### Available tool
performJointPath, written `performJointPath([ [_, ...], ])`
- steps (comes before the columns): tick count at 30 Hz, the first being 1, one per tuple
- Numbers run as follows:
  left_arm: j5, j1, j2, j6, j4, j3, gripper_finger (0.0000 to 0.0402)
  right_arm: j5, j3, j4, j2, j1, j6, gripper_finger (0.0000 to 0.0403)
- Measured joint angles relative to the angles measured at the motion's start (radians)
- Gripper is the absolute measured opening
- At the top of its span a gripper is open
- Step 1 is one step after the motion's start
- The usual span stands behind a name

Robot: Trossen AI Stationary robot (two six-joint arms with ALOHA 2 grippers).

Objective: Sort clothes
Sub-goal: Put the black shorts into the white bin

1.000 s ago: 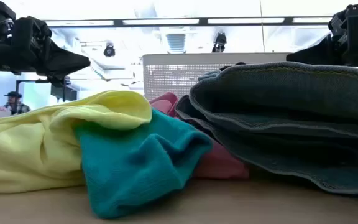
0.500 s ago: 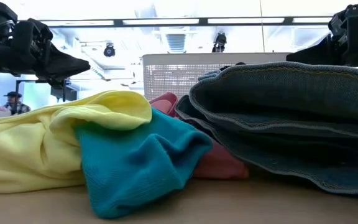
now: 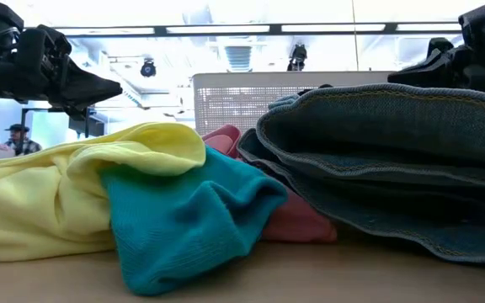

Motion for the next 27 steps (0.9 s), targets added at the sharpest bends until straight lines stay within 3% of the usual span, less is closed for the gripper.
performJointPath([
  [3,0.000,0.000,0.000,0.000,0.000,0.000,0.0050,-0.021,0.000,0.000,0.000,0.000,0.175,0.0000],
  [7,0.000,0.000,0.000,0.000,0.000,0.000,0.0050,-0.055,0.000,-0.001,0.000,0.000,0.612,0.0000],
  [9,0.000,0.000,0.000,0.000,0.000,0.000,0.0050,-0.052,0.000,0.002,0.000,0.000,0.755,0.0000],
  [13,0.000,0.000,0.000,0.000,0.001,0.000,0.0050,-0.063,0.000,0.057,0.000,0.000,0.769,0.0000],
  [19,0.000,0.000,0.000,0.000,0.002,0.000,0.0050,-0.188,0.000,0.121,0.017,0.000,0.770,0.0000],
  [23,0.000,0.000,0.000,0.000,0.002,0.000,0.0050,-0.191,0.006,0.106,0.073,0.000,0.770,0.0002],
  [27,0.000,0.000,0.000,0.000,0.002,0.000,0.0050,-0.192,0.045,0.107,0.161,0.005,0.776,0.0031],
])
